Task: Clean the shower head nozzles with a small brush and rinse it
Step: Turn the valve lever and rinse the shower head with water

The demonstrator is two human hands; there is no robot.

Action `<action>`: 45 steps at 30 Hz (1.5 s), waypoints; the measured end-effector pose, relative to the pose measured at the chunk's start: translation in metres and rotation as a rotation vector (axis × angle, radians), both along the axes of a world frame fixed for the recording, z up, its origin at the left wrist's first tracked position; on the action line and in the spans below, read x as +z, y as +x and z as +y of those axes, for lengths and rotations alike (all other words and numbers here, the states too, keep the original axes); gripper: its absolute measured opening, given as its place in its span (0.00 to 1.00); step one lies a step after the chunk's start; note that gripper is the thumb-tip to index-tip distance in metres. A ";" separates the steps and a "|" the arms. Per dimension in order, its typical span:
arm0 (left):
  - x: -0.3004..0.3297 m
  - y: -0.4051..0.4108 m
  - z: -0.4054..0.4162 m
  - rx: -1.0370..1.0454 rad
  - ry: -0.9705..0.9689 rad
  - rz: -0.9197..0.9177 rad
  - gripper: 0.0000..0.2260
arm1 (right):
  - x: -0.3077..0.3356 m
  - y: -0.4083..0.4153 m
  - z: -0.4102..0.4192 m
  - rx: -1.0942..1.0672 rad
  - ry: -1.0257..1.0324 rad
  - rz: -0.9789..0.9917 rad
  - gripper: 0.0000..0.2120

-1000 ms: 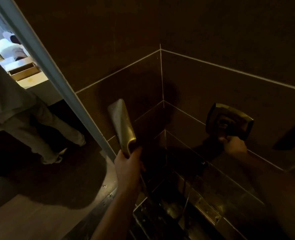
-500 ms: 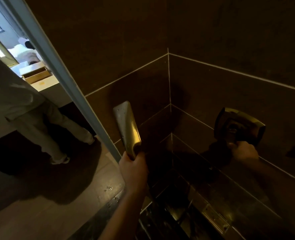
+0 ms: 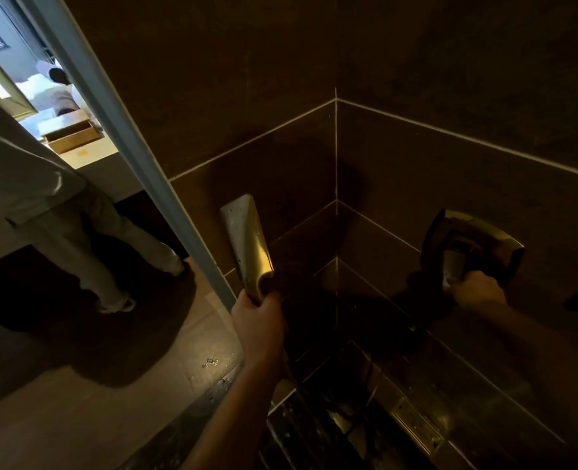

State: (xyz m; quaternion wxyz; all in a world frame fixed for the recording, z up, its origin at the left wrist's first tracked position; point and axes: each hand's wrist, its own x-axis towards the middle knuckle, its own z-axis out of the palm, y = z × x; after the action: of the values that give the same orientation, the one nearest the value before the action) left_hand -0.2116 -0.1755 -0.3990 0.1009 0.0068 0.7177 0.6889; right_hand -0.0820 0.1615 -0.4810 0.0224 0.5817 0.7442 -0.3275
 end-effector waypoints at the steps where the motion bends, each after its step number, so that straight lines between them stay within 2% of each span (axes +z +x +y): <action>1: 0.000 0.000 0.000 -0.001 0.001 -0.001 0.04 | -0.001 0.000 0.001 0.001 0.006 -0.005 0.15; 13: -0.002 -0.001 -0.010 0.005 0.000 -0.017 0.03 | 0.004 0.001 -0.008 -0.009 0.019 0.009 0.17; 28: -0.006 0.000 -0.011 -0.014 0.022 -0.015 0.06 | 0.003 0.000 -0.010 -0.050 0.009 0.022 0.13; 39: 0.003 0.004 -0.004 -0.017 -0.053 -0.002 0.08 | 0.005 0.002 -0.009 -0.018 -0.014 0.023 0.13; 45: -0.001 0.003 -0.004 -0.016 -0.096 0.011 0.05 | 0.002 0.002 -0.007 0.000 0.000 0.019 0.14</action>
State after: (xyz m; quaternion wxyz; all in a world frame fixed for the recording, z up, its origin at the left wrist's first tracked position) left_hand -0.2090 -0.1791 -0.4004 0.1027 0.0117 0.7505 0.6528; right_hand -0.0798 0.1542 -0.4792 0.0153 0.5787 0.7443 -0.3331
